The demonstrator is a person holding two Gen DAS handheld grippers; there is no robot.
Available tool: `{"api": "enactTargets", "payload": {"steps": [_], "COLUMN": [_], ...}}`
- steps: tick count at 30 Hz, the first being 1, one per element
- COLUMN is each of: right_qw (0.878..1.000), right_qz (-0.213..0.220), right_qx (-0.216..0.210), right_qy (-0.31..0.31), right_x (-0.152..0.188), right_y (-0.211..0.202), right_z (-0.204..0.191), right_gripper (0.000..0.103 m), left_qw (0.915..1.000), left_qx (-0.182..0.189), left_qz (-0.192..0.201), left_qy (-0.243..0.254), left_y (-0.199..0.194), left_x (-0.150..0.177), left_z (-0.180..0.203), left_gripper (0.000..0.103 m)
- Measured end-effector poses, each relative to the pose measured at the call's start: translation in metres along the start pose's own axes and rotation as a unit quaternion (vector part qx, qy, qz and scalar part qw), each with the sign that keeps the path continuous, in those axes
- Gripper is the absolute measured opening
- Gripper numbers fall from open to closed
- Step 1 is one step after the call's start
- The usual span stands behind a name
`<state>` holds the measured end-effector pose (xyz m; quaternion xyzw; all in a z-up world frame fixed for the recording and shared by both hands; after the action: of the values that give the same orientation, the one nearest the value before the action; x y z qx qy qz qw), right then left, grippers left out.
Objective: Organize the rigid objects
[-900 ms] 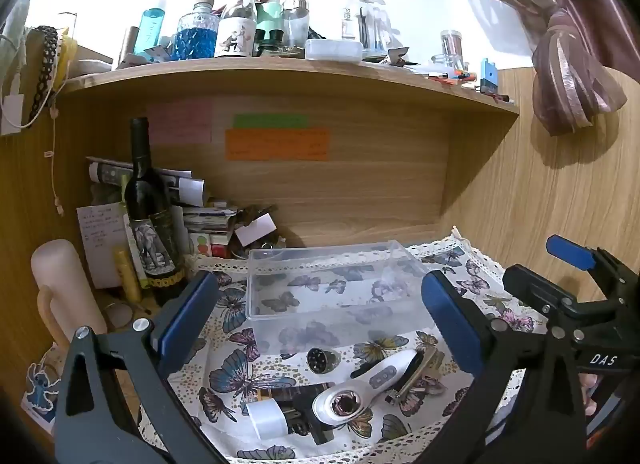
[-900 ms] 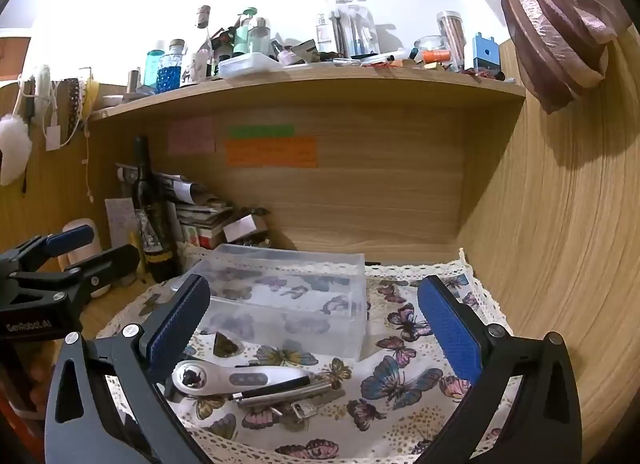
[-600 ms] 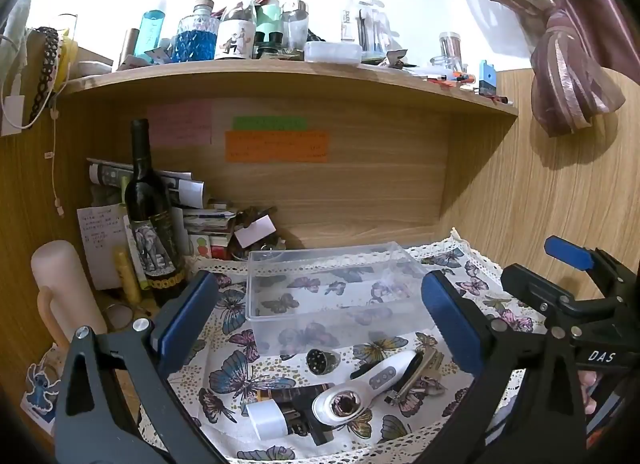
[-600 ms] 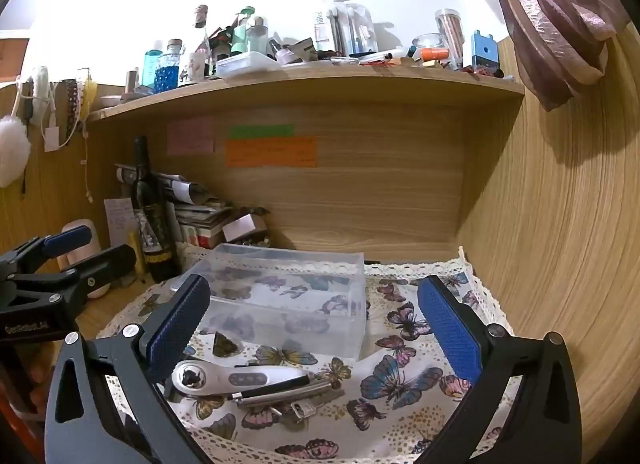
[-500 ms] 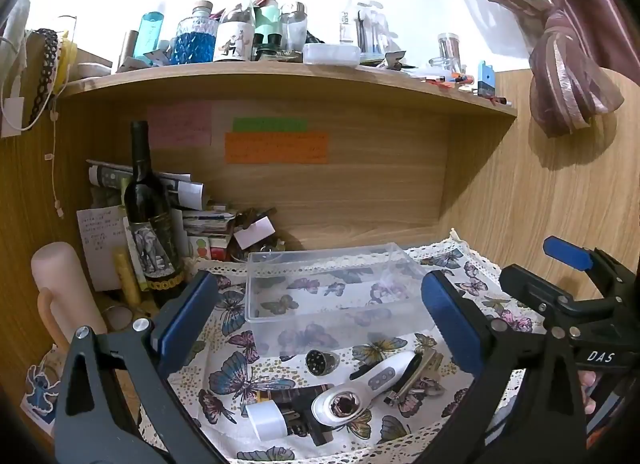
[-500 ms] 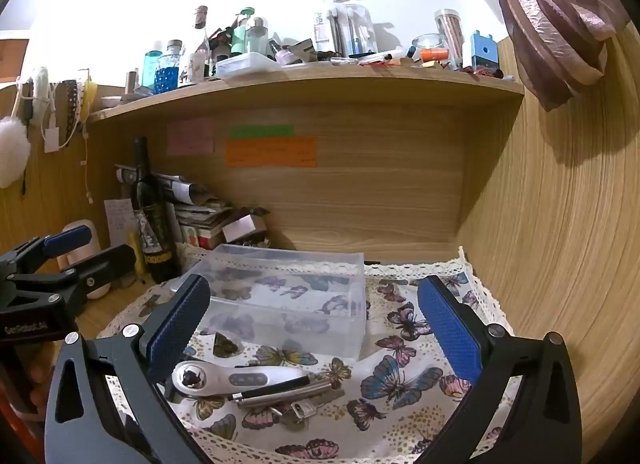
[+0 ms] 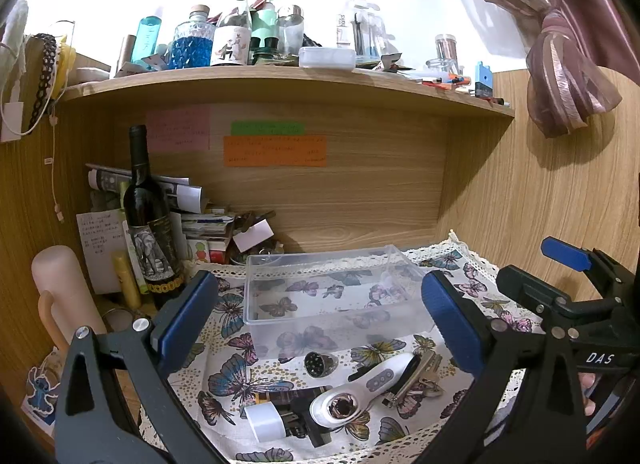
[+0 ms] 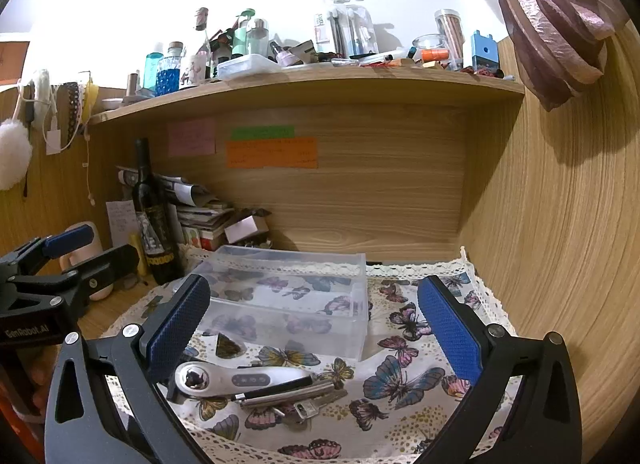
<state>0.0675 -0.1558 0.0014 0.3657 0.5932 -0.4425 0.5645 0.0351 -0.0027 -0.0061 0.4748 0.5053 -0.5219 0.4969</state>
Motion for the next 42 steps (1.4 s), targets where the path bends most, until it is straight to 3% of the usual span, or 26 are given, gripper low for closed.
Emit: {"api": "enactTargets", "payload": {"steps": [42], "right_qw": [1.000], "right_qz": [0.006], "right_qx": [-0.007], "right_qy": [0.006], "right_x": [-0.0033], "right_y": [-0.0026], "right_z": [-0.0063], "right_gripper": [0.103], "left_qw": [1.0000], "left_qx": [0.002], "left_qz": [0.003], "left_qy": [0.001], "left_y": [-0.0010], "left_x": [-0.0028], "left_z": [0.0037], "left_gripper": [0.103]}}
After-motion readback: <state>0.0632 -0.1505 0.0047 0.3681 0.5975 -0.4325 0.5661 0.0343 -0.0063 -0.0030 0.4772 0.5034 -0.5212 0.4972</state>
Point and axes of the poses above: each gripper's, at about its wrist camera, not at the fingertips, and y roughly the way its jaws point, z to its right, x to its underside, the point moved 4 cm from there along y, roughly the way its jaws point, and after that the axes turned 12 degrees about z, right-handed, at the moved point
